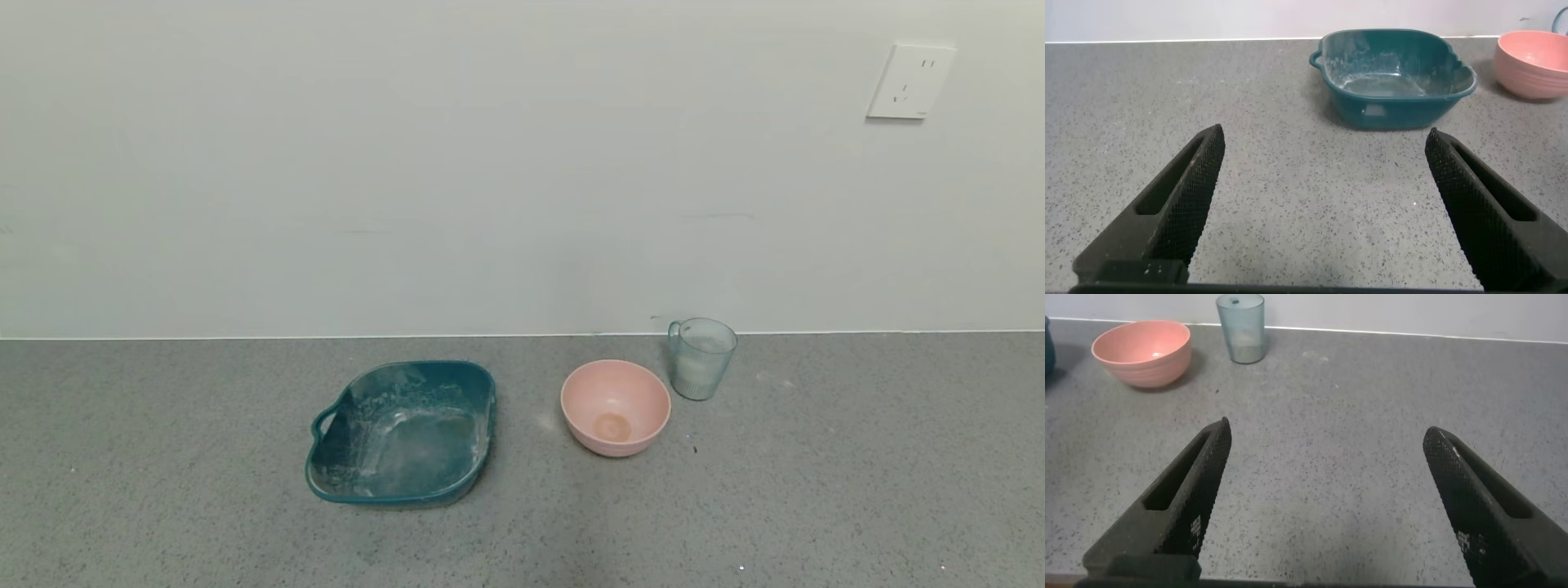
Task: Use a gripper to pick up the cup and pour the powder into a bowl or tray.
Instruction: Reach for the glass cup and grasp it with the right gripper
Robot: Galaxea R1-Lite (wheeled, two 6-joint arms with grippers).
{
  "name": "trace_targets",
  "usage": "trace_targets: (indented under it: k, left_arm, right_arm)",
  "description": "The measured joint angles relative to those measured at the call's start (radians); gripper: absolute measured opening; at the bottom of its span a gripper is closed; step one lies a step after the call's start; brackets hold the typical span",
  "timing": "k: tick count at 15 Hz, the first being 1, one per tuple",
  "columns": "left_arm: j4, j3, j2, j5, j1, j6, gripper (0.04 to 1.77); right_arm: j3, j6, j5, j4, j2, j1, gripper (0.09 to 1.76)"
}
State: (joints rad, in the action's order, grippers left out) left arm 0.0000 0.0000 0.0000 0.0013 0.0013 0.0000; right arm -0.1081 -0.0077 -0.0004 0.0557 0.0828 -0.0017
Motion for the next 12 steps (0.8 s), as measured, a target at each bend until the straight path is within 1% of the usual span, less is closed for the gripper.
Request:
trace_targets:
  k: [3, 6, 8, 10, 12]
  left_arm:
    - [0.000, 0.000, 0.000, 0.000, 0.000, 0.000, 1.76]
    - [0.000, 0.000, 0.000, 0.000, 0.000, 0.000, 1.76]
    - [0.000, 0.000, 0.000, 0.000, 0.000, 0.000, 1.76]
    - [0.000, 0.000, 0.000, 0.000, 0.000, 0.000, 1.76]
    - [0.000, 0.000, 0.000, 0.000, 0.000, 0.000, 1.76]
  right_arm:
    - [-0.101, -0.001, 0.005, -0.008, 0.157, 0.004, 1.71]
    - [-0.235, -0.004, 0.015, -0.041, 0.384, 0.007, 1.71]
    - [-0.299, -0.004, 0.021, -0.080, 0.542, 0.016, 1.71]
    - [-0.340, -0.003, 0.030, -0.154, 0.717, 0.027, 1.71]
    - [-0.361, -0.001, 0.038, -0.271, 0.898, 0.035, 1.71]
